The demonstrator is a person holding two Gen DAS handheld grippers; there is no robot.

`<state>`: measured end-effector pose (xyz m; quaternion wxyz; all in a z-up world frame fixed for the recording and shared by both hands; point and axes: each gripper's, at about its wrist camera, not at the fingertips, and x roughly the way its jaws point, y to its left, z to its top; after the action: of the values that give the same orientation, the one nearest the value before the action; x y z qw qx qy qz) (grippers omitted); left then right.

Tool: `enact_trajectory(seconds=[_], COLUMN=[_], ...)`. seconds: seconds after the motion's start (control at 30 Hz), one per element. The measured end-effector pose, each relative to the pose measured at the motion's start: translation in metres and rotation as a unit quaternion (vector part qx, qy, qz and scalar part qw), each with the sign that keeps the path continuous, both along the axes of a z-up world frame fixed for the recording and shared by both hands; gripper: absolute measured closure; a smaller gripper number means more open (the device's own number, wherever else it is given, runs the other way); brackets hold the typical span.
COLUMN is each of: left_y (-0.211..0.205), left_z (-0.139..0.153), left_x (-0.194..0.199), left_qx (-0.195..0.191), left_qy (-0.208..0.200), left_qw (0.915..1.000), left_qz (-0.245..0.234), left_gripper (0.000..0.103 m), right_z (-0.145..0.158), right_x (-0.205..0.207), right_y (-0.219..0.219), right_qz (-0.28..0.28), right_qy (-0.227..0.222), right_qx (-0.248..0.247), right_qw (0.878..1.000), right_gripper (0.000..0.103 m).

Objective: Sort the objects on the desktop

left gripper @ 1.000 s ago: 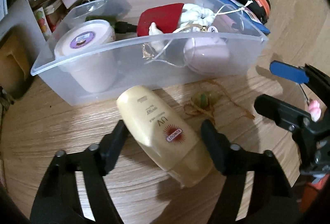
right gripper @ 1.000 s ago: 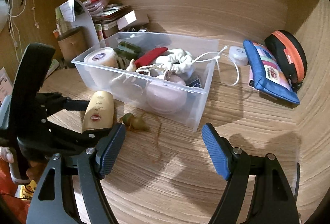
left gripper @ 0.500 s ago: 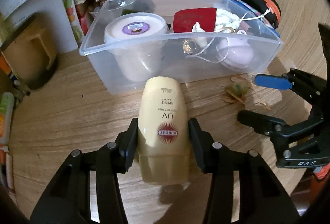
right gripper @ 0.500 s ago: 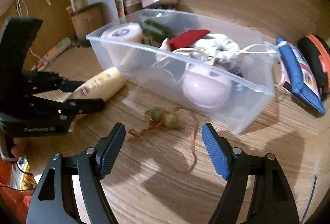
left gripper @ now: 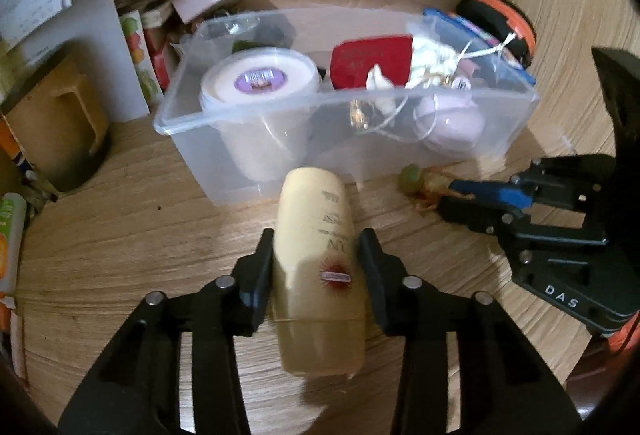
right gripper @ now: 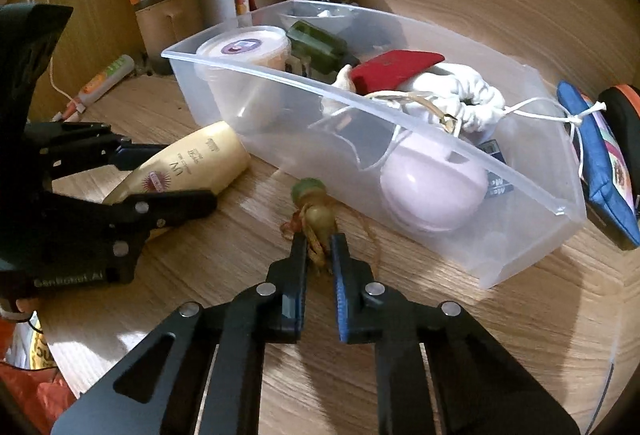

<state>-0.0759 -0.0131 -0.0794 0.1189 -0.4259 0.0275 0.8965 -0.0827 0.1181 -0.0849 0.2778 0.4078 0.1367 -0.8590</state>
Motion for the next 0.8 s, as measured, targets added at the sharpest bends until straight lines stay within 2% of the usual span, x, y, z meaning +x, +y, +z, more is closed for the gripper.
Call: enact_trajectory(seconds=[0.1,0.27,0.47,0.8], left_y=[-0.002,0.006,0.019,0.025], left_z=[0.011,0.013,0.006,-0.004], left_x=[0.005,0.009,0.009,-0.006], left_qx=[0.009,-0.012,-0.014,-0.01], left_qy=[0.014,0.023,0.009,-0.017], left_qw=[0.9998,0.9994,0.9985,0.9984], left_qz=[-0.008,-0.024,-0.052,-0.054], left_gripper=[0.078,0.078,0.078,0.078], right_z=[0.005,0.01,0.007,0.009], right_x=[0.005,0.013,0.008,-0.009], right_y=[0.001,-0.002,-0.011,-0.022], right_qz=[0.008,0.021,0.022,0.042], right_qy=[0.005,0.012,0.012,-0.001], right_qx=[-0.003,0.009,0.035,0.038], right_qw=[1.0,1.0,0.999,0.998], right_gripper=[0.094,0.094,0.093,0.092])
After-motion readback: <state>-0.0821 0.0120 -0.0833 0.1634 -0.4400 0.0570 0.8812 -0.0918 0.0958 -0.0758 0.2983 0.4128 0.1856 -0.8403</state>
